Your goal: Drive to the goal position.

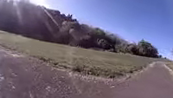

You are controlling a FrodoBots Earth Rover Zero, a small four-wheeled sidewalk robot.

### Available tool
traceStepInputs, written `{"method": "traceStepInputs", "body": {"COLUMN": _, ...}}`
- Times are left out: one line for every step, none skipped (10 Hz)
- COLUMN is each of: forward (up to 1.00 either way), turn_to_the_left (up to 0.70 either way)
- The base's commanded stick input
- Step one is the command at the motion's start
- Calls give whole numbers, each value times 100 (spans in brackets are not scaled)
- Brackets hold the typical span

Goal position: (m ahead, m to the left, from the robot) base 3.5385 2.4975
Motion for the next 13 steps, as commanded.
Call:
{"method": "traceStepInputs", "body": {"forward": 70, "turn_to_the_left": 35}}
{"method": "traceStepInputs", "body": {"forward": 70, "turn_to_the_left": 35}}
{"method": "traceStepInputs", "body": {"forward": 70, "turn_to_the_left": 35}}
{"method": "traceStepInputs", "body": {"forward": 70, "turn_to_the_left": 35}}
{"method": "traceStepInputs", "body": {"forward": 70, "turn_to_the_left": 35}}
{"method": "traceStepInputs", "body": {"forward": 70, "turn_to_the_left": 35}}
{"method": "traceStepInputs", "body": {"forward": 70, "turn_to_the_left": 35}}
{"method": "traceStepInputs", "body": {"forward": 70, "turn_to_the_left": 35}}
{"method": "traceStepInputs", "body": {"forward": 70, "turn_to_the_left": 35}}
{"method": "traceStepInputs", "body": {"forward": 70, "turn_to_the_left": 35}}
{"method": "traceStepInputs", "body": {"forward": 70, "turn_to_the_left": 35}}
{"method": "traceStepInputs", "body": {"forward": 70, "turn_to_the_left": 35}}
{"method": "traceStepInputs", "body": {"forward": 70, "turn_to_the_left": 35}}
